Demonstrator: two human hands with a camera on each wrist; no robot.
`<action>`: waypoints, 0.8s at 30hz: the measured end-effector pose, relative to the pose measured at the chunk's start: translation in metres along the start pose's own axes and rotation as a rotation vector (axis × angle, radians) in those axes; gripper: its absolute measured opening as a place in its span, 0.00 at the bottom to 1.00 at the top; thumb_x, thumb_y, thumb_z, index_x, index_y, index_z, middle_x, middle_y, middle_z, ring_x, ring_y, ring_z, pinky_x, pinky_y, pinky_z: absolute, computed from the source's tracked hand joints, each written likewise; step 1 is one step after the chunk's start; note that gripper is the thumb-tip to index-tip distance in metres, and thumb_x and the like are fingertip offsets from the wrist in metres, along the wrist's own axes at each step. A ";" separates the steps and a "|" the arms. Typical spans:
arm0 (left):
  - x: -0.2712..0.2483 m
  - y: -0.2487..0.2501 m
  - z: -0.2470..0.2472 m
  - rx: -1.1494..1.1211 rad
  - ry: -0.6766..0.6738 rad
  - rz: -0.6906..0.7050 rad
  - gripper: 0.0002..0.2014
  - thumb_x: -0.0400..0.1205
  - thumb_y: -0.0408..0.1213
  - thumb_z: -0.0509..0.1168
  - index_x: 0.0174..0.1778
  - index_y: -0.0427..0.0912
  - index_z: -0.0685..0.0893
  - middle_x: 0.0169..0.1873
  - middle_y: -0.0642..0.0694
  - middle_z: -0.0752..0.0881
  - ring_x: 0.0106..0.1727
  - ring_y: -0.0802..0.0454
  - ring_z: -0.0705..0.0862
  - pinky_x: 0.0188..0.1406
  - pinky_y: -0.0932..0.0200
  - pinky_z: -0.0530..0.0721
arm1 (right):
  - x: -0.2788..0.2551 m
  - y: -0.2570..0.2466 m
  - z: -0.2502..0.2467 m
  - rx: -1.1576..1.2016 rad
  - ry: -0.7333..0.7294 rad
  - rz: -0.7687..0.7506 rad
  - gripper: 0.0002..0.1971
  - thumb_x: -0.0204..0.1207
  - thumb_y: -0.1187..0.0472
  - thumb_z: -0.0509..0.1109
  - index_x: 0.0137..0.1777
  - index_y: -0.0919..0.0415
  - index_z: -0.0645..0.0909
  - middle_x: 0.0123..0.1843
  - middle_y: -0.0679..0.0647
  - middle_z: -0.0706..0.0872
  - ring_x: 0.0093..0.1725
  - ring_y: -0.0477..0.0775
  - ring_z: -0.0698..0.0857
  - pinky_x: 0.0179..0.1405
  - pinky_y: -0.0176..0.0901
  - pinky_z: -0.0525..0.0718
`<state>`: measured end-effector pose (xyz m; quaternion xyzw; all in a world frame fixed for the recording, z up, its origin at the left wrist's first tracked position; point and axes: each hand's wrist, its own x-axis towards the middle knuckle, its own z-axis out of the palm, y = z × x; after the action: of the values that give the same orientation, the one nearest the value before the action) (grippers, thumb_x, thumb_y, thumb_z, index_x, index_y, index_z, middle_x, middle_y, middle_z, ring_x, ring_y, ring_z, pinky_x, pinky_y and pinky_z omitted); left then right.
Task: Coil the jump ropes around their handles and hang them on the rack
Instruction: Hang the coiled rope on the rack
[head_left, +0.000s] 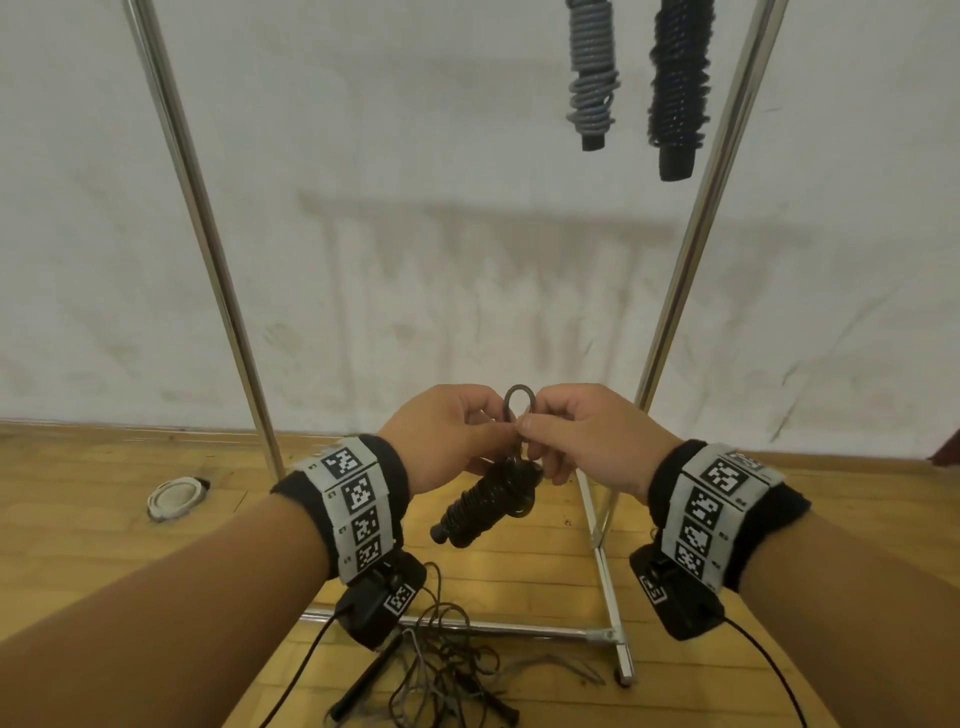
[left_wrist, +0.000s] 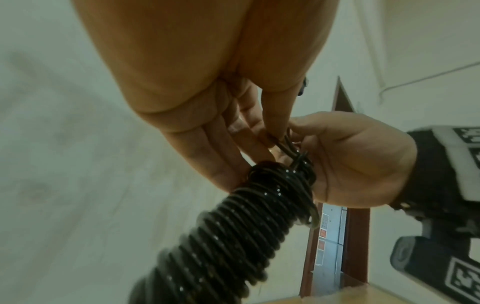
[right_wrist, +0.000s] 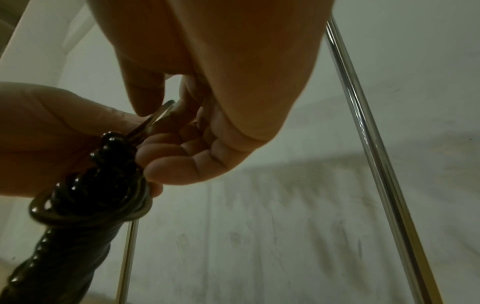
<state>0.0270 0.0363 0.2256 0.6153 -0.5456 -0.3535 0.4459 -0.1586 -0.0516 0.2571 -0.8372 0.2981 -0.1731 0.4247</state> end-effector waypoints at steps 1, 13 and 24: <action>-0.001 0.005 0.001 0.022 0.007 0.019 0.03 0.82 0.45 0.75 0.43 0.55 0.91 0.44 0.44 0.96 0.50 0.44 0.95 0.61 0.36 0.92 | -0.001 -0.005 -0.004 -0.024 -0.007 -0.009 0.11 0.86 0.57 0.69 0.52 0.64 0.87 0.40 0.55 0.91 0.35 0.51 0.90 0.41 0.46 0.93; 0.002 0.173 -0.071 -0.069 0.238 0.221 0.01 0.87 0.32 0.72 0.50 0.38 0.89 0.42 0.37 0.93 0.43 0.42 0.94 0.50 0.41 0.95 | 0.014 -0.137 -0.083 0.037 0.253 -0.309 0.11 0.87 0.61 0.67 0.47 0.68 0.84 0.33 0.49 0.88 0.30 0.51 0.85 0.33 0.44 0.87; 0.046 0.299 -0.140 -0.186 0.484 0.349 0.02 0.88 0.34 0.71 0.52 0.40 0.88 0.40 0.43 0.95 0.37 0.49 0.94 0.37 0.54 0.92 | 0.082 -0.263 -0.150 -0.076 0.583 -0.432 0.15 0.86 0.54 0.64 0.44 0.62 0.85 0.27 0.52 0.82 0.25 0.54 0.80 0.29 0.52 0.83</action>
<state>0.0567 0.0117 0.5568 0.5350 -0.4864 -0.1634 0.6712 -0.0850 -0.0742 0.5613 -0.8114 0.2289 -0.4792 0.2442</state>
